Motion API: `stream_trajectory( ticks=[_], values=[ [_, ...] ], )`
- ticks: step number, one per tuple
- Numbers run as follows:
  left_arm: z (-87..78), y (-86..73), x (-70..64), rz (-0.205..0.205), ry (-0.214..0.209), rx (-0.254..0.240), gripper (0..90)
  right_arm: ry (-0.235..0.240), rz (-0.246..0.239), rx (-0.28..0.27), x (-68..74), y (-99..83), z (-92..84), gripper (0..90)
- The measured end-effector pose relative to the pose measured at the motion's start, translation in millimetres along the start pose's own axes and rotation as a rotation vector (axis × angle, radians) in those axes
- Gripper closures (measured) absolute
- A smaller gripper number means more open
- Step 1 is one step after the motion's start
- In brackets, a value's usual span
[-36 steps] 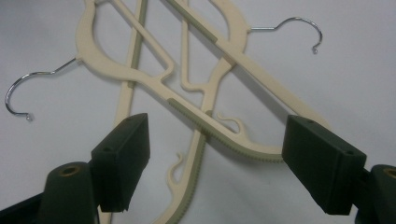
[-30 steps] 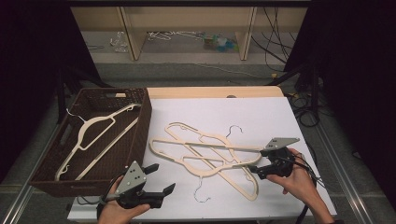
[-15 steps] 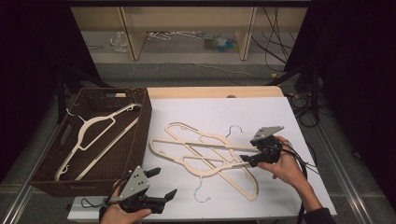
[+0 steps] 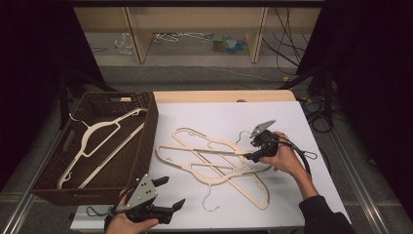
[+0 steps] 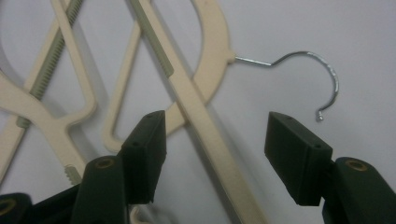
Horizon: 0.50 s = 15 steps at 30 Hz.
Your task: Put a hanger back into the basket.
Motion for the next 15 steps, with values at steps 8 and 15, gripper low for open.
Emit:
stream_trajectory(
  ticks=[8,15],
  values=[
    [1.1,-1.8,0.6,-0.002,-0.001,0.014,17.3,0.075,-0.019,0.065,-2.0,-6.0,15.1,57.3],
    [1.1,-2.3,1.0,-0.003,0.003,0.017,17.8,0.114,-0.056,0.099,2.7,-8.7,9.1,72.1]
  ],
)
Point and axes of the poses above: each handheld gripper's, and its own axes: z roughly forward along the jaws, y roughly out of its top, x roughly to its left, the point moved 1 cm from there along z, roughly forward along the jaws, and after that the axes turned 7 degrees about -z, right-handed, at the moved point
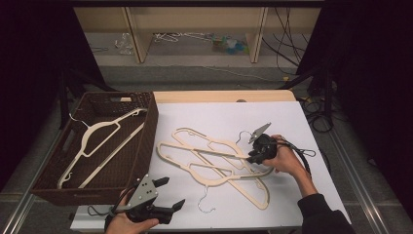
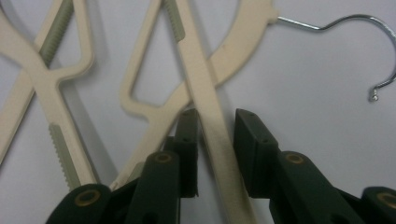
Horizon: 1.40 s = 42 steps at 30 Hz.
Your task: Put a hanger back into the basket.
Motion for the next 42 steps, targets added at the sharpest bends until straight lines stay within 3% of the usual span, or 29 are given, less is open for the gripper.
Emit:
stream_trajectory(
  ticks=[9,14,20,24,27,31,32,33,34,38,40,41,42],
  values=[
    [0.5,-0.3,0.6,0.002,0.001,0.007,18.1,0.057,-0.096,0.071,12.2,-3.8,-7.5,79.0],
    [3.6,-1.0,0.0,0.004,-0.004,0.015,18.2,0.047,-0.114,0.079,12.5,-1.6,-5.9,74.7],
    [9.1,-2.6,1.7,0.014,-0.007,0.030,18.8,0.048,-0.142,0.096,14.5,0.8,-7.0,79.5],
    [17.9,-3.8,4.5,0.032,0.007,0.051,19.7,0.031,-0.147,0.118,18.2,9.5,-19.2,79.7],
    [30.1,-5.6,9.4,0.064,0.022,0.080,21.5,0.003,-0.179,0.139,23.7,20.3,-37.7,79.7],
    [48.2,-5.8,14.5,0.139,0.056,0.111,22.8,-0.007,-0.190,0.155,29.1,29.2,-53.9,79.7],
    [56.8,-4.9,15.9,0.178,0.053,0.130,23.5,-0.009,-0.187,0.146,32.4,34.7,-63.6,79.7],
    [56.8,-4.9,15.9,0.178,0.053,0.130,23.7,-0.009,-0.189,0.141,33.4,36.9,-67.6,79.8],
    [65.0,-4.4,16.5,0.219,0.062,0.152,23.8,-0.009,-0.183,0.143,35.1,38.6,-71.0,79.8],
    [74.9,-3.7,17.8,0.251,0.079,0.171,24.8,-0.005,-0.193,0.137,36.1,40.3,-74.8,79.8],
    [79.6,-2.8,19.8,0.297,0.091,0.199,25.2,-0.010,-0.193,0.133,36.2,40.3,-75.3,79.8],
    [82.3,-3.0,19.4,0.297,0.092,0.204,25.2,-0.011,-0.191,0.133,36.3,40.3,-75.7,79.8],
    [87.2,-2.6,18.9,0.338,0.096,0.231,25.2,-0.010,-0.190,0.134,36.8,40.7,-76.4,79.9]
  ],
)
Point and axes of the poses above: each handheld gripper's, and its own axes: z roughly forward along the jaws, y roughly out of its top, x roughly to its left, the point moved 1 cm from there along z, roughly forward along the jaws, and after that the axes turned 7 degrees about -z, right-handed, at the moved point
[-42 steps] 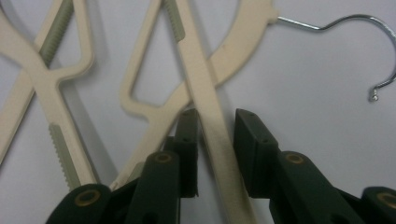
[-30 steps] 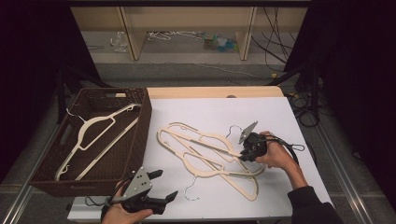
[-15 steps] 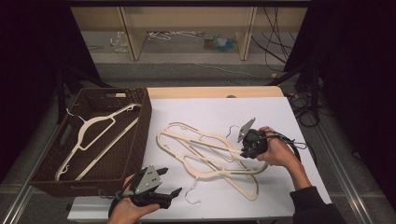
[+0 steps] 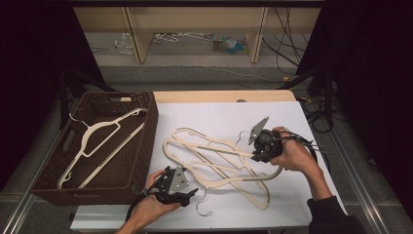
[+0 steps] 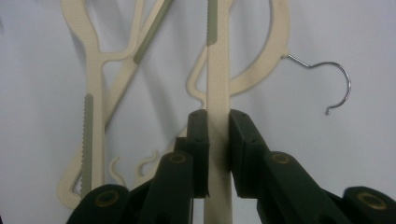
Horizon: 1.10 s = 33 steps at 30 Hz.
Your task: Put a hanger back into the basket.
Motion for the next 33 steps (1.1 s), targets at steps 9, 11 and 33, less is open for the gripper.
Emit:
stream_trajectory(
  ticks=[9,11,33],
  values=[
    [15.0,7.3,-4.7,0.126,0.095,0.054,25.7,0.004,-0.002,0.003,-0.3,0.6,-2.0,79.9],
    [18.5,8.8,-5.3,0.136,0.115,0.060,26.5,0.007,0.001,0.004,-0.1,0.3,-2.1,79.8],
    [0.5,26.7,-14.1,0.333,-0.177,-0.086,65.0,0.172,-0.017,0.004,-6.6,-27.3,37.8,79.2]
  ],
)
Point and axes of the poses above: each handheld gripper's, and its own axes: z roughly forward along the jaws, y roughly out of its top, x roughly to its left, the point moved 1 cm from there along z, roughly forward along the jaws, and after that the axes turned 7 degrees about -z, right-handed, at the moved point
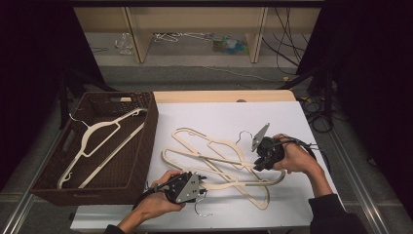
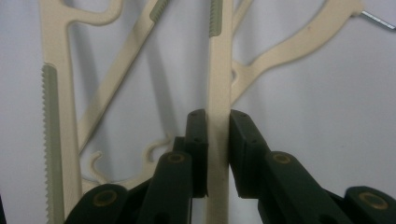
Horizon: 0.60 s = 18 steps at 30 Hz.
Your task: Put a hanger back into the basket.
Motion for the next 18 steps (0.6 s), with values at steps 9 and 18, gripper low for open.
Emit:
stream_trajectory(
  ticks=[9,18],
  values=[
    [-17.5,13.9,1.8,0.157,0.041,-0.084,78.5,0.076,0.000,0.011,3.0,-3.7,14.1,78.4],
    [-31.5,30.4,2.8,0.260,0.081,-0.112,85.5,-0.012,0.108,-0.109,0.9,-3.3,-8.8,50.7]
  ],
)
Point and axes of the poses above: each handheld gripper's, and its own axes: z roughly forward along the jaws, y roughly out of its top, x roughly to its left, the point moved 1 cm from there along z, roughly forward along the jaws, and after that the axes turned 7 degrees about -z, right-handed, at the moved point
